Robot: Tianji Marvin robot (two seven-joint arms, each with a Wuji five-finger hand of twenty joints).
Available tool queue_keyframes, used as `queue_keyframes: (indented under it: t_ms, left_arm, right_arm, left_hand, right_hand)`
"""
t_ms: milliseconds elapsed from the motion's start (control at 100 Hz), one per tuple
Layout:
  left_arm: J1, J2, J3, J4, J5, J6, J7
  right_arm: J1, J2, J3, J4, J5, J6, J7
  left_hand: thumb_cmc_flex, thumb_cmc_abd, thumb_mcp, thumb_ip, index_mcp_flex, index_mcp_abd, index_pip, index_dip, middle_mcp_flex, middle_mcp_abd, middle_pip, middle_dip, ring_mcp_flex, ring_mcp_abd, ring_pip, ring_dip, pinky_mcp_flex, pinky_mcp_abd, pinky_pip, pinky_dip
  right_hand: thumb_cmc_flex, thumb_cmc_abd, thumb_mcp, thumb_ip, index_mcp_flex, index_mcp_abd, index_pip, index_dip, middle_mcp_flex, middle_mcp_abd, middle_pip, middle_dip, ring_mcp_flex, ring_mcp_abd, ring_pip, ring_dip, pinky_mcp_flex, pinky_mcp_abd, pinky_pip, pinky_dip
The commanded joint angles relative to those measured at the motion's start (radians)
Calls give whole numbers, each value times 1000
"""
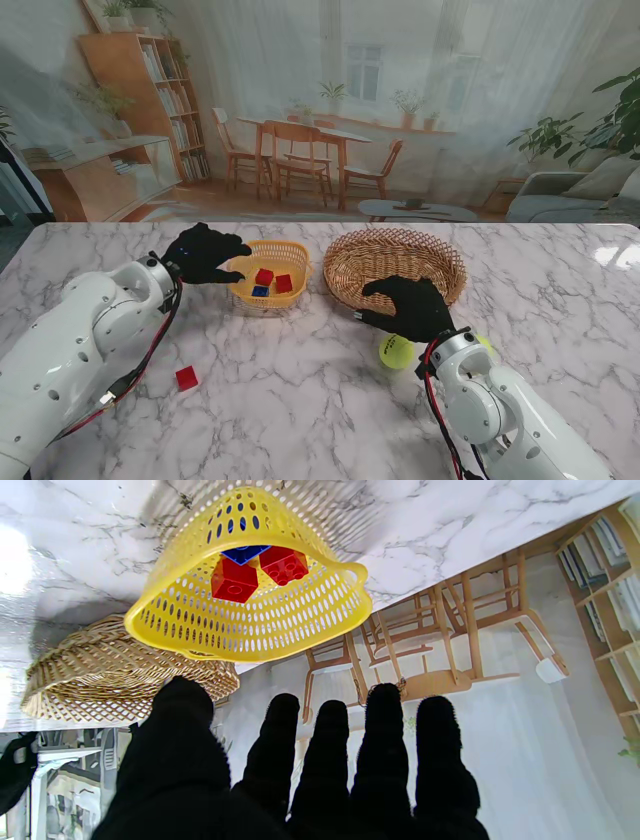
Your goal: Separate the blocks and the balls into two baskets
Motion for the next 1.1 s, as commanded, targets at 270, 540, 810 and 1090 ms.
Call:
queue_keyframes:
  t_ms: [270,540,810,1090]
  left_arm:
    - [224,27,-193,-181,133,-106,5]
    - [385,30,-308,-257,203,-145,84]
    - [511,31,-416,-304,265,-149,169]
    - [591,28,-469,-311,267,-126,141]
  right_arm:
    - [-12,-1,9,-4,0,2,-5]
    - [-9,-1,6,0,0,3,-2]
    - [-10,-1,8,1,1,2,-4]
    - [-6,-1,4,7,-1,5,-3]
  left_hand:
    - [-23,29,-12,-16,48,-18,1,21,56,4,-25,19,2,20,-21,-6,-19,56,-28,2]
    - [-29,32,-12,-17,42,-18,-10,22,60,5,-33,21,3,21,-24,-7,-17,59,-34,6]
    - [-30,32,-12,-17,40,-12,-16,22,61,10,-36,22,3,26,-25,-7,-16,58,-37,11]
    - [-49,36,-19,-20,22,14,-36,13,54,21,-45,19,0,37,-24,-7,-8,44,-34,15]
  right_hand:
    - [13,38,-11,1,15,-17,-10,-5,-13,-5,-17,-1,14,8,-40,8,-4,9,1,10]
    - [12,38,-11,1,16,-17,-10,-5,-15,-3,-17,-1,14,8,-40,8,-3,9,2,10]
    - [13,37,-10,1,15,-17,-10,-5,-16,-1,-17,-1,13,10,-39,8,0,9,2,10]
    - [13,37,-10,1,15,-17,-10,-5,-16,-2,-16,-1,15,10,-38,8,0,8,3,9]
